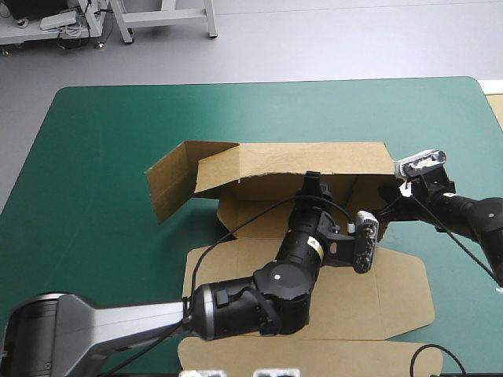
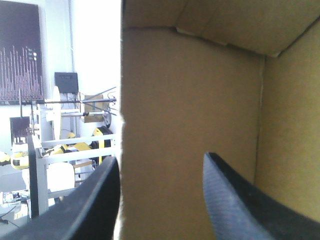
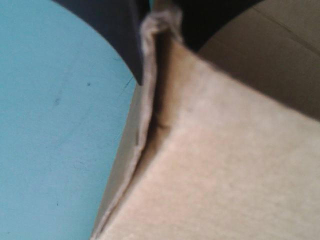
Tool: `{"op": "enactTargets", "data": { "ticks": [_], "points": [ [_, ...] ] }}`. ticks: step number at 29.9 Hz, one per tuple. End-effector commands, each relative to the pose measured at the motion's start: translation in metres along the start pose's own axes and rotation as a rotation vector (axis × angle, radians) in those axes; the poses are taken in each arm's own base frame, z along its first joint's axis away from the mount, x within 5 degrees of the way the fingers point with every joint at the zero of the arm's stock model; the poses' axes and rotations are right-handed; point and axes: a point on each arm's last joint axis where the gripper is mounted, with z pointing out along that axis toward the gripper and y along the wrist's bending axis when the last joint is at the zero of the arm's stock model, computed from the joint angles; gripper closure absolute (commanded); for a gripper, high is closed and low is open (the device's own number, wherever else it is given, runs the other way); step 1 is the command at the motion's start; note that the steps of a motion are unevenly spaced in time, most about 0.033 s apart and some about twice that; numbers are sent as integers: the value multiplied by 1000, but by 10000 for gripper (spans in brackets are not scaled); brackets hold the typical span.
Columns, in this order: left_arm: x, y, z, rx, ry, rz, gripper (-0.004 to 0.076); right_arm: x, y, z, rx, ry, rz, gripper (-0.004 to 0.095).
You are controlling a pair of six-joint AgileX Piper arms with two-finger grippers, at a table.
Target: Fold the box
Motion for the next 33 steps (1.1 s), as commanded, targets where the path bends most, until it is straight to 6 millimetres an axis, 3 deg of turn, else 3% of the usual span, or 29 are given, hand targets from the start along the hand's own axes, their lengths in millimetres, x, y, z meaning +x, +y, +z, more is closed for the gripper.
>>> {"op": "enactTargets", "data": {
  "ticks": [1,4,7,8,10,15,19,22,27,33],
  "points": [
    [8,40,-52,-102,-65,-120,358,-4,4,-6,-27,10,-26,911],
    [22,58,-74,-128,-80,-255,397,-4,4,-6,-27,10,-23,911],
    [51,86,-82,-182,-56,-341,614,-4,4,-6,-30,10,-3,911],
    [68,99,-82,-214,-37,-386,738,-4,4,-6,-36,9,16,911],
    [94,118,-80,-260,1,-451,720,-5,6,-6,-50,10,50,911],
    [183,158,-72,-351,151,-729,720,-21,11,-12,-91,7,128,911],
    [249,168,-75,-372,288,-1000,720,-45,26,-19,-144,49,158,911],
    [291,169,-83,-401,382,-1180,720,-64,38,-17,-177,173,194,911],
    [342,162,-99,-380,510,-1387,720,-93,36,18,-118,379,277,911],
    [367,152,-108,-286,546,-1510,720,-111,22,75,-129,455,271,869]
  ]
}}
